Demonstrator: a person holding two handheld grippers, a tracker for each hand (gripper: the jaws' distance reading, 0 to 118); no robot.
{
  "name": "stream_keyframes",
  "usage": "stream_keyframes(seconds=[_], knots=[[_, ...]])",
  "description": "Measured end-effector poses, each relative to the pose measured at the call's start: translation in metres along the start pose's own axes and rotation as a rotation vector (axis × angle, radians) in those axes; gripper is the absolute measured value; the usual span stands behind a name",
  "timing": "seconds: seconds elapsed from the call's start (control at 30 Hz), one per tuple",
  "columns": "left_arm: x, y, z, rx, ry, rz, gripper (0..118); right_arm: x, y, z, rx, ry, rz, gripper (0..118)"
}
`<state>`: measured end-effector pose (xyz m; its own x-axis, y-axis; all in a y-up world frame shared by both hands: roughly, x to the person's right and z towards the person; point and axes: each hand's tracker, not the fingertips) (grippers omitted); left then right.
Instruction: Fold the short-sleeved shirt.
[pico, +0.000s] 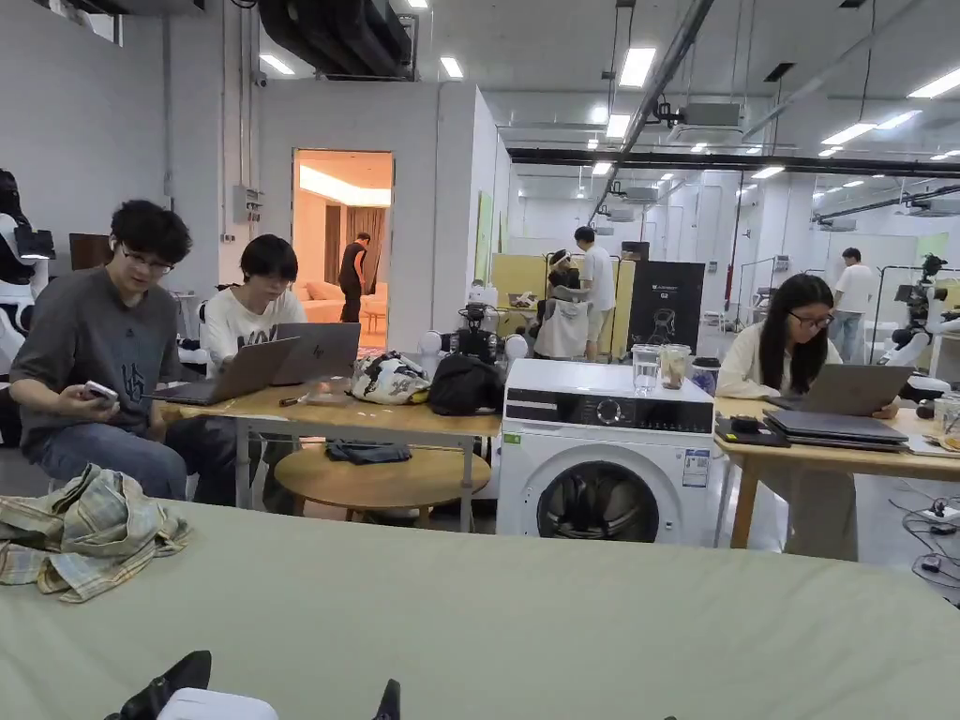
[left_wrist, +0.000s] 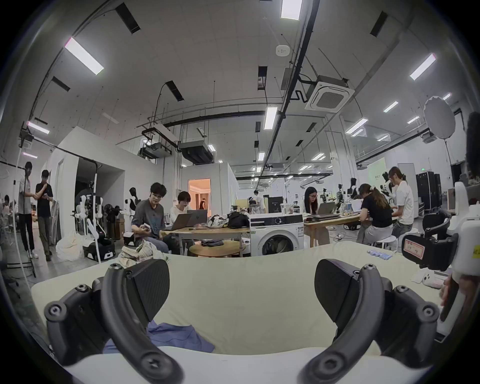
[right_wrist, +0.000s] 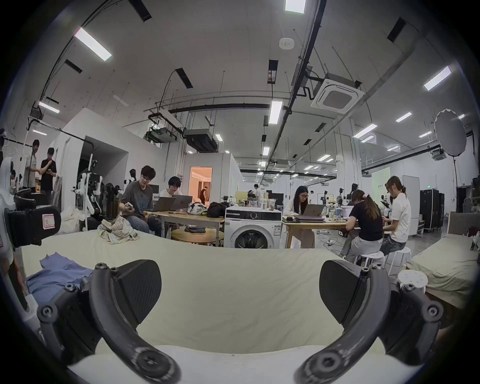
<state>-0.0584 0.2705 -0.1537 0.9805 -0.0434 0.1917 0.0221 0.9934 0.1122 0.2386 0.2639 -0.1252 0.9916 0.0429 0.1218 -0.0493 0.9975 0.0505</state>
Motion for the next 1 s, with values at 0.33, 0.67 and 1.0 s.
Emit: stream_keyframes(seconds=[0.33, 0.67, 1.0], knots=[[0.005, 0.003, 0.001, -0.008, -0.019, -0.008, 111, -0.001, -0.001, -0.001, -0.01, -0.007, 0.004, 118], [0.01, 0.003, 0.003, -0.012, 0.0, -0.024, 111, 0.003, -0.002, 0.002, -0.013, -0.005, -0.003, 118], [0.007, 0.003, 0.004, -0.015, 0.006, 0.01, 111, 0.004, -0.003, 0.003, -0.017, -0.011, -0.006, 118]])
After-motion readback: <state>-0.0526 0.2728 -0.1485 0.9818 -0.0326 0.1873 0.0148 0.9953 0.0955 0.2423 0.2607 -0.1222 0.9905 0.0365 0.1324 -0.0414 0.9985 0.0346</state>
